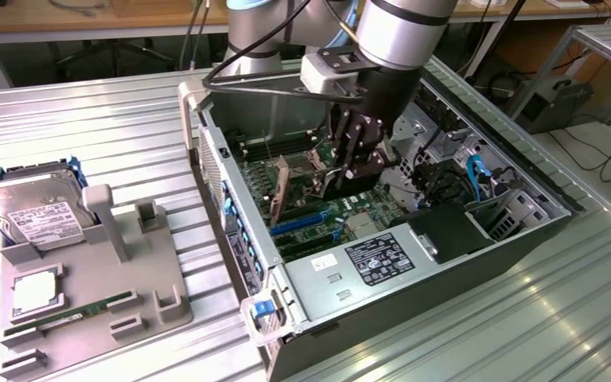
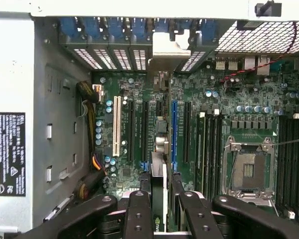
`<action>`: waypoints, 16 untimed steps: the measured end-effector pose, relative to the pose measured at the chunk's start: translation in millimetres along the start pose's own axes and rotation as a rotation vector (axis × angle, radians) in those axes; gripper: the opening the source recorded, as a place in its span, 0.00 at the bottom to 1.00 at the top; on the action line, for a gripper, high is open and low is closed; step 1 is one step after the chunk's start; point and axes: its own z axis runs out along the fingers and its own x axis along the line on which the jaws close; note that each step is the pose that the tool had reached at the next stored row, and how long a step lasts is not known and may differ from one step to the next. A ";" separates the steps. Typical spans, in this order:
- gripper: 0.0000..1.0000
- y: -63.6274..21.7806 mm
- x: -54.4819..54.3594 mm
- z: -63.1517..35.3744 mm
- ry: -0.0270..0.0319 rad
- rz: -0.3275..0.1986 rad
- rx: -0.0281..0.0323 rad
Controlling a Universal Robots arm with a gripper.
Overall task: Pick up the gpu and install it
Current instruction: 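Insert the gpu into the slot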
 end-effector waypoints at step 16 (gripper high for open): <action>0.26 16.4 -11.6 27.4 -0.0016 0.029 0.0055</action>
